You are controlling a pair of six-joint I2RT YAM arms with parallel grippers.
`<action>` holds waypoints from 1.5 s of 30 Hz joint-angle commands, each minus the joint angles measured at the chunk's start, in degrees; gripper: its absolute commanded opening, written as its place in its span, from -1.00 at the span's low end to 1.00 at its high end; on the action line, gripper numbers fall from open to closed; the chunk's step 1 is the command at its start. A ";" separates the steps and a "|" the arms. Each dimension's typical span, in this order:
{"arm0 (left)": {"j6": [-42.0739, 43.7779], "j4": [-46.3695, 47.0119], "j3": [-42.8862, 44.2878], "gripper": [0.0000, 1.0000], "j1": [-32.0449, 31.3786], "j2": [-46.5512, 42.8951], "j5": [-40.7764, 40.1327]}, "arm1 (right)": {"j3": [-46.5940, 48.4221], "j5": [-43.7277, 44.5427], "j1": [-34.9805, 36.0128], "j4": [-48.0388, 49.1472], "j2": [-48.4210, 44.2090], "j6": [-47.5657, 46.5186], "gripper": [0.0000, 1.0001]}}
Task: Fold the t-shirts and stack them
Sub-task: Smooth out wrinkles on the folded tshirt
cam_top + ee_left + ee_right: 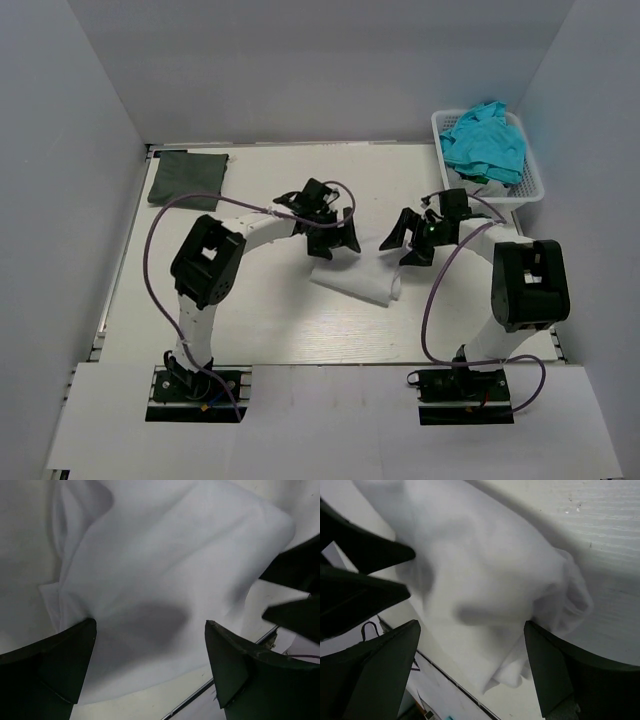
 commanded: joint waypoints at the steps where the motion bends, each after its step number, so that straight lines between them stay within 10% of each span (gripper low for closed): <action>1: -1.05 -1.33 -10.12 1.00 -1.36 -5.43 -0.89 | -1.48 -0.61 0.72 4.66 2.15 0.31 0.81; 14: -2.19 -10.64 -12.96 1.00 -4.89 -24.16 -15.97 | -3.24 3.87 4.76 -2.02 -8.64 -7.25 0.81; 24: 0.53 -13.98 -3.74 1.00 -2.95 -14.52 -27.52 | 1.85 8.80 5.91 -3.87 -5.14 -9.89 0.81; 36: 1.06 -14.34 4.09 -0.23 -0.67 -3.95 -27.70 | 8.97 6.34 6.17 -2.28 4.88 -9.10 -0.48; 38: 1.06 -14.34 4.09 -0.42 -0.67 -3.95 -27.70 | 9.24 5.55 6.17 -2.81 5.41 -9.36 -1.00; 40: 1.06 -14.34 4.09 -0.99 -0.14 -4.56 -28.22 | 9.33 5.28 6.00 -2.64 4.62 -9.11 -1.00; 45: 1.06 -12.06 1.99 -1.00 -0.14 -7.98 -30.07 | 10.82 7.13 5.12 -7.99 2.43 -11.91 -1.00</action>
